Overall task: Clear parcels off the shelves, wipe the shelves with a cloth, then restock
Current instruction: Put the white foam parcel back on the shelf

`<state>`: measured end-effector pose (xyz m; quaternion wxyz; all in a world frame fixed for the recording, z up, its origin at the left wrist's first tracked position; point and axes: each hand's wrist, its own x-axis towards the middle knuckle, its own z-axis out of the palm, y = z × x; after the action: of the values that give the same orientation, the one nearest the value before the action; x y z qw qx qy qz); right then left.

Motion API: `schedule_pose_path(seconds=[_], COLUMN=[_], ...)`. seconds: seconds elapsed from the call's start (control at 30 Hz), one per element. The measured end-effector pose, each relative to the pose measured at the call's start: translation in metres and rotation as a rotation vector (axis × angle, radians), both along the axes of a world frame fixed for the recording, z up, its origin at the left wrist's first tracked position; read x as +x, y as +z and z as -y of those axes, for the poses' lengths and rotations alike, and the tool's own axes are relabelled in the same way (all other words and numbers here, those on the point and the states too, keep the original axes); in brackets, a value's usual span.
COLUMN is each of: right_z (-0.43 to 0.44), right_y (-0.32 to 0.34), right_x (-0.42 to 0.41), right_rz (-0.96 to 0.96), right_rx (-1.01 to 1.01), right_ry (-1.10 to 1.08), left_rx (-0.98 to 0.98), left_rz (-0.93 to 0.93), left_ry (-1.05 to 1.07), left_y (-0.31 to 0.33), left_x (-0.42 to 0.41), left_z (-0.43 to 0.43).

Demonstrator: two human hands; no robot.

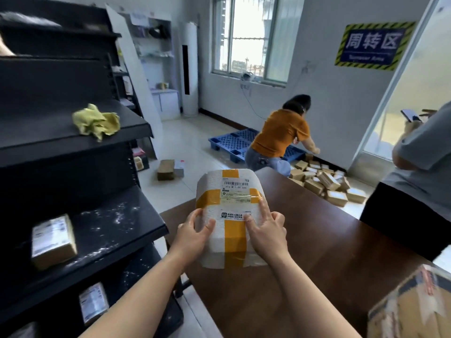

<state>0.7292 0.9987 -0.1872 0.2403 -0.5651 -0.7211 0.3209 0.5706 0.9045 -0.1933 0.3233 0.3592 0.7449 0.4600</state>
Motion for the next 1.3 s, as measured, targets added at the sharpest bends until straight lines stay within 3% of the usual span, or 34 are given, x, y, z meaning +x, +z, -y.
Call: schedule_pose_path(seconds=[0.53,1.03,1.3], right_z=[0.160,0.260,0.294], right_y=[0.125,0.210,0.240], right_x=[-0.111,-0.206,-0.284], right_rz=[-0.171,-0.269,-0.250], right_rx=[0.242,0.301,0.259], right_ry=[0.122,0.310,0.474], left_rx=[0.297,0.454,0.423], left_rz=[-0.132,-0.196,-0.274], left_ry=[0.153,0.347,0.561], left_y=[0.120,0.200,0.226], left_x=[-0.096,-0.155,-0.204], left_z=[0.182,0.312,0.359])
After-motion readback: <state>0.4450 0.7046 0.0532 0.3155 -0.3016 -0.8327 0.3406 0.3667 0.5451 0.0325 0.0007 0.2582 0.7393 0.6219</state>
